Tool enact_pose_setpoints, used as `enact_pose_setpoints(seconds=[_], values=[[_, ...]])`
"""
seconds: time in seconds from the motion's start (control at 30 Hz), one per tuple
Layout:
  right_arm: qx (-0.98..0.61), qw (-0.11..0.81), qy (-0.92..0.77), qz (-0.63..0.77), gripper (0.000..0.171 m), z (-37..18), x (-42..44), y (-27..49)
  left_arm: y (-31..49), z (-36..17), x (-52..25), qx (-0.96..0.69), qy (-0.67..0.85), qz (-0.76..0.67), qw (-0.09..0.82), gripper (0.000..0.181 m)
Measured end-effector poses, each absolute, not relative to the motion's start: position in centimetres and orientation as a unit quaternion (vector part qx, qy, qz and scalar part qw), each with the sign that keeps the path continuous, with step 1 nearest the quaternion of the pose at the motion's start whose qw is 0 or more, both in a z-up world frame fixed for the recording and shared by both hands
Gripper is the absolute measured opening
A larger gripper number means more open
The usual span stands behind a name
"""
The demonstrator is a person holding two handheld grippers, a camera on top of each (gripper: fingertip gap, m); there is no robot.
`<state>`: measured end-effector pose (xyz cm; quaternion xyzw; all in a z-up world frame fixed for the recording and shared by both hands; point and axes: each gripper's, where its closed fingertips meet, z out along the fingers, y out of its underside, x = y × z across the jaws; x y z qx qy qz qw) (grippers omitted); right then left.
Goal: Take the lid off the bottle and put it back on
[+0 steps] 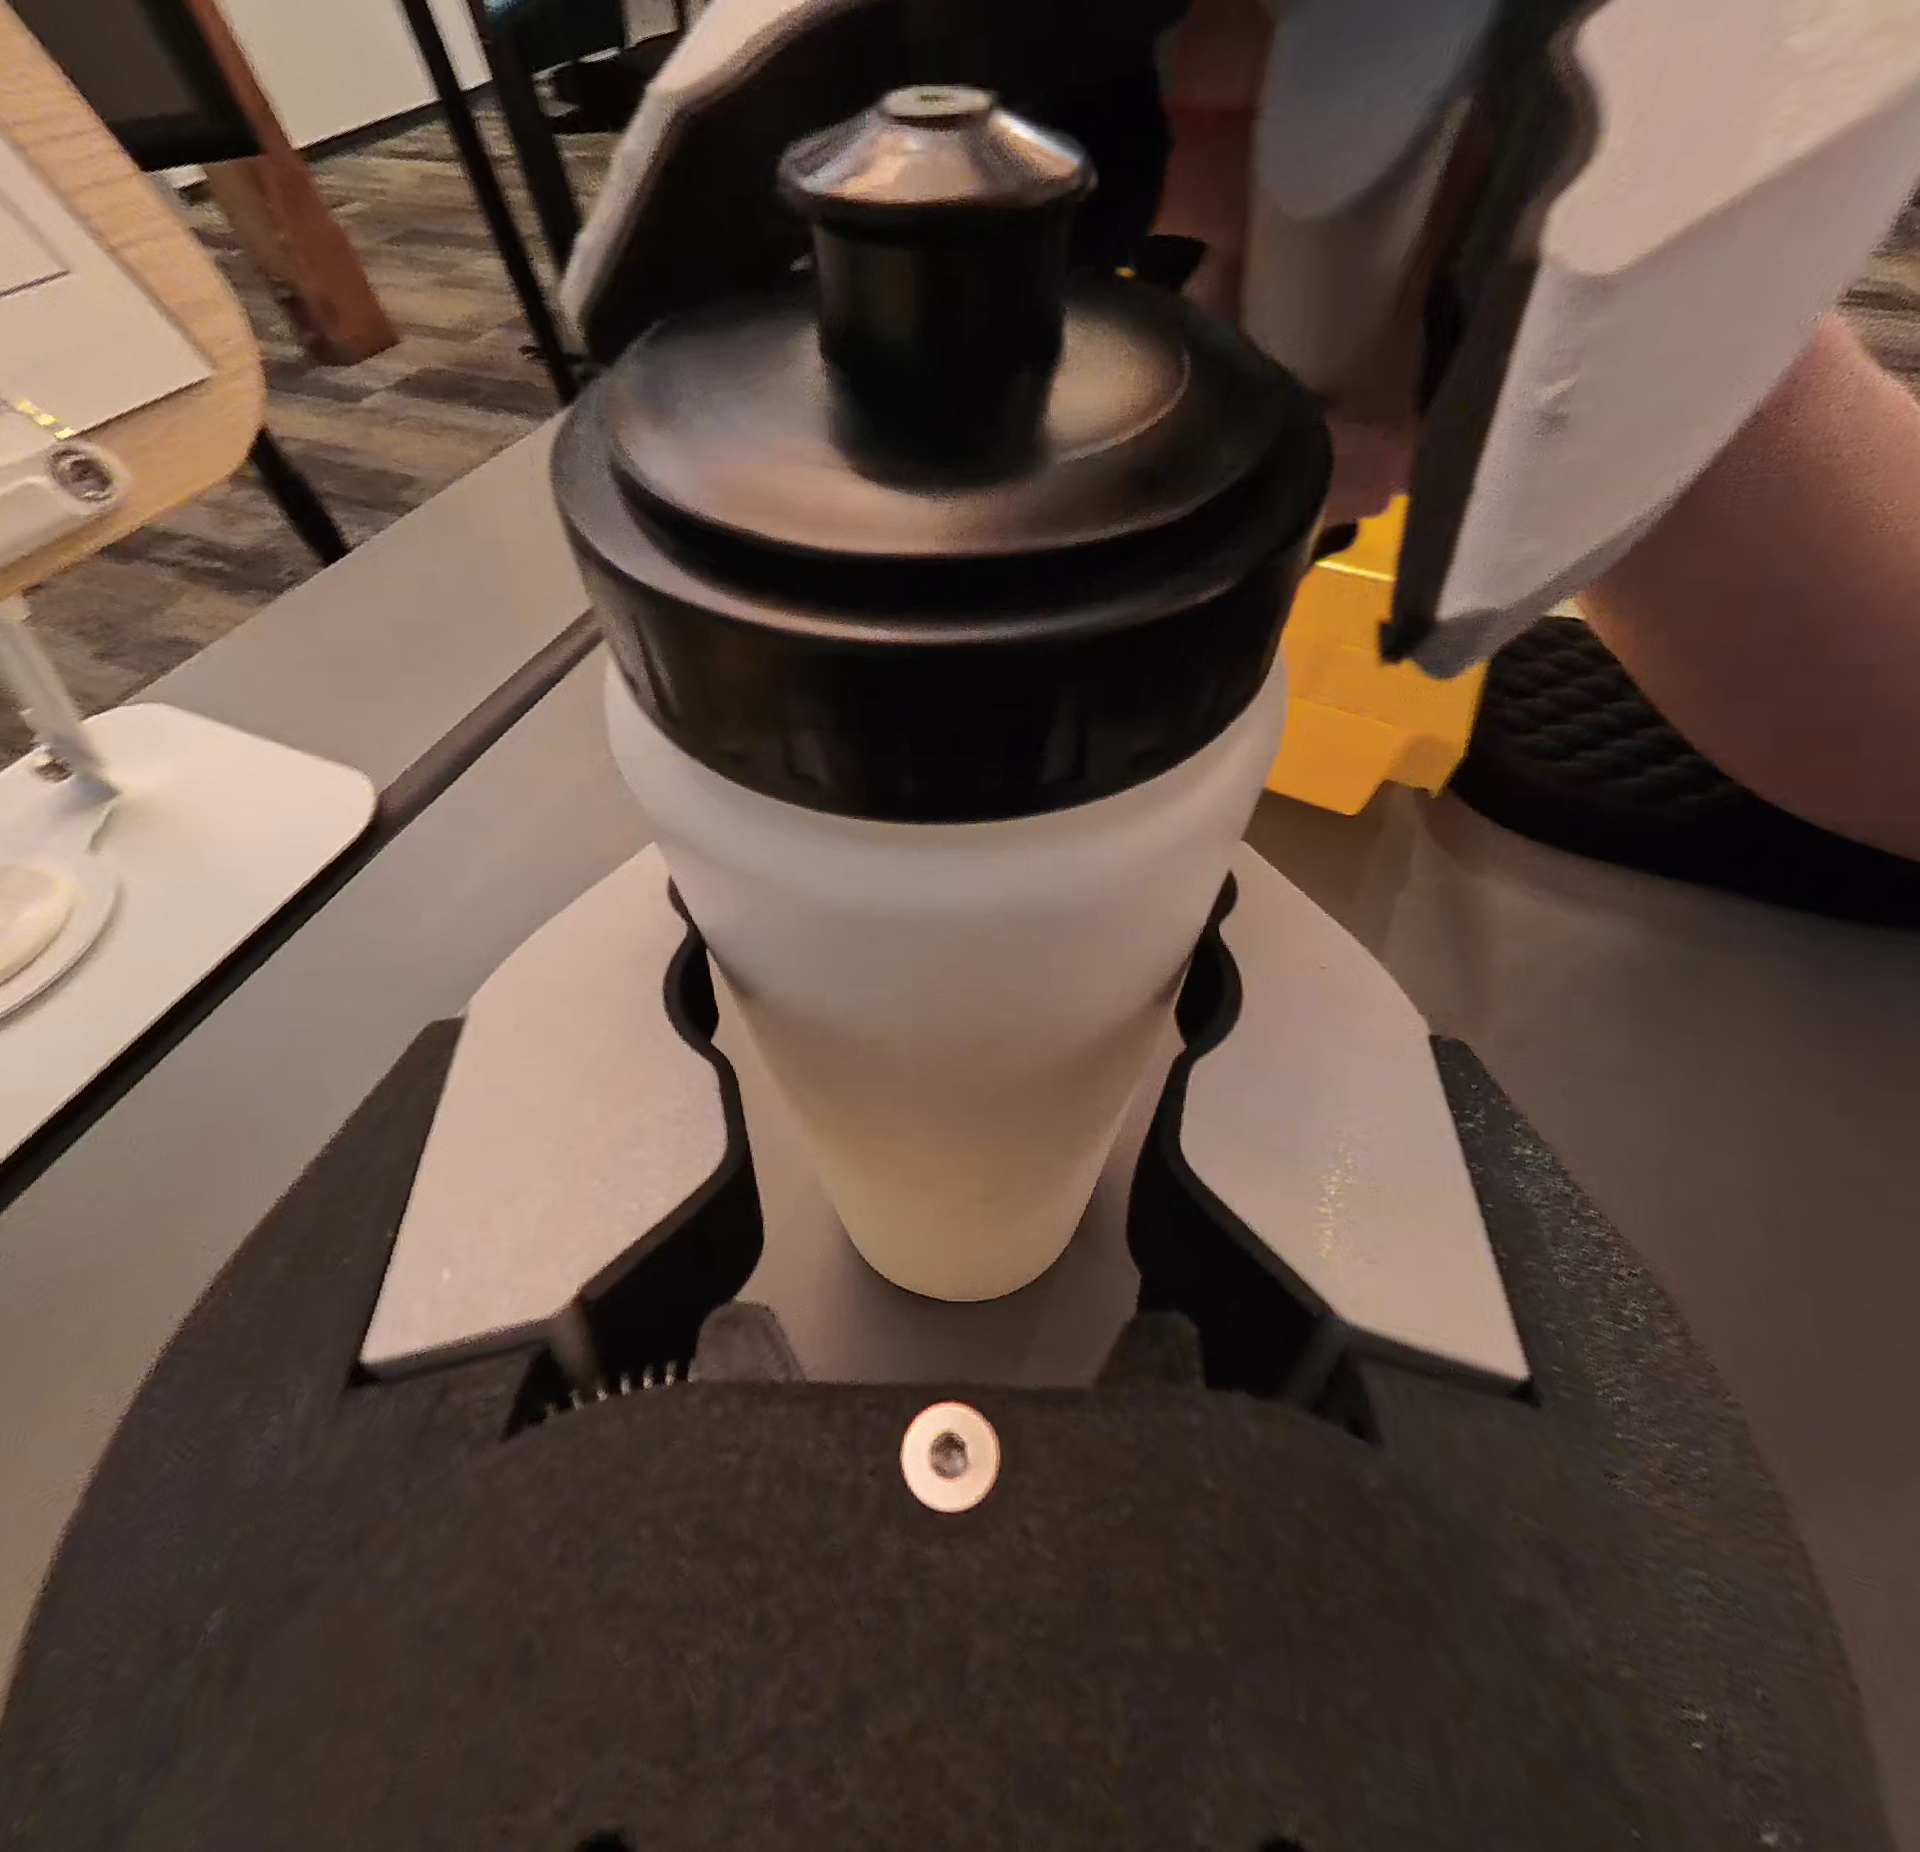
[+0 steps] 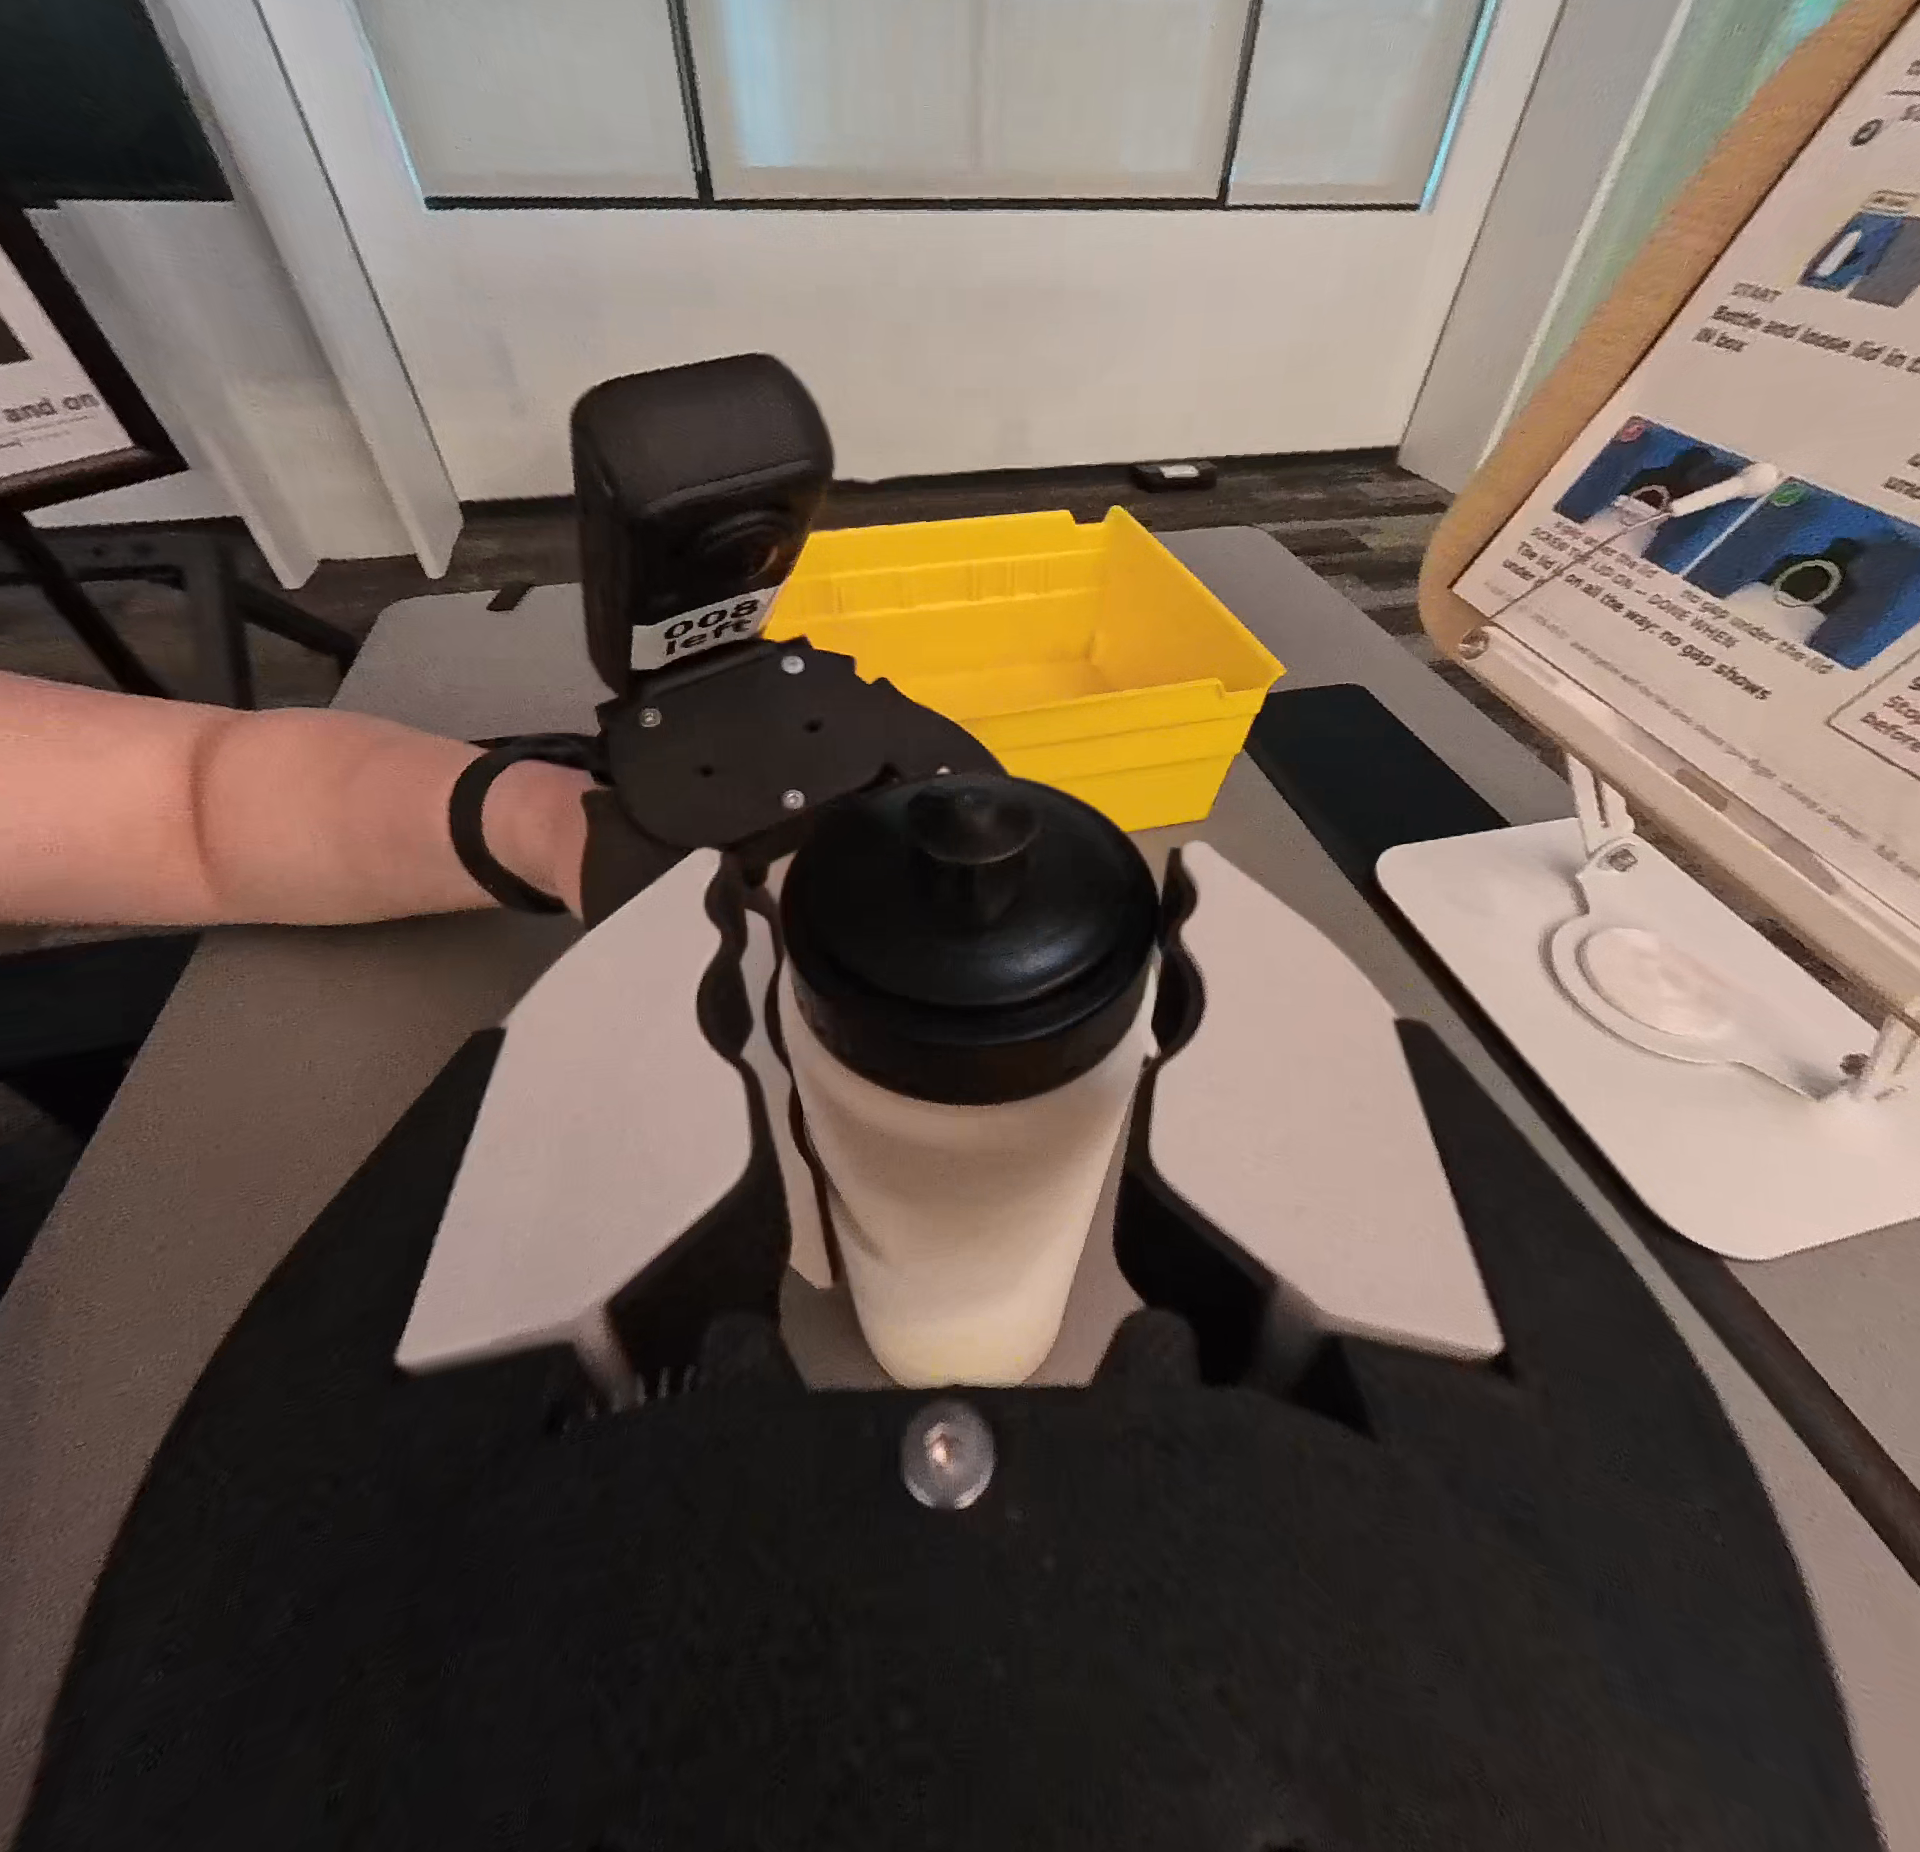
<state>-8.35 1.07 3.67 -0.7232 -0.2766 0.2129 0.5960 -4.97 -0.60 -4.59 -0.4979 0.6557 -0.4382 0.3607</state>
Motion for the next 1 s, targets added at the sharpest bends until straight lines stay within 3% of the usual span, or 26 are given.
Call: enact_pose_setpoints(seconds=[0.17, 0.43, 0.57, 0.77, 1.0], values=[[-0.726, 0.584, -0.308, 0.193, 0.077, 2.7, -9.0, 1.0, -1.3, -4.6, -5.2, -0.481, 0.674, -0.439, 0.348, 0.089], [-0.758, 0.636, -0.126, 0.072, 0.076, 2.9, -7.8, 4.1, 2.0, -4.6, -4.9, -0.576, 0.592, -0.382, 0.414, 0.088], [-0.755, 0.598, -0.222, 0.148, 0.084, 2.8, -8.5, 2.9, 0.5, -4.6, -4.8, -0.535, 0.630, -0.419, 0.377, 0.088], [-0.729, 0.589, -0.281, 0.207, 0.075, 2.9, -8.5, 1.2, -1.0, -4.6, -5.1, -0.500, 0.656, -0.449, 0.343, 0.088], [-0.759, 0.632, -0.137, 0.077, 0.075, 2.9, -7.8, 4.0, 2.2, -4.6, -5.1, -0.581, 0.593, -0.374, 0.413, 0.088]])
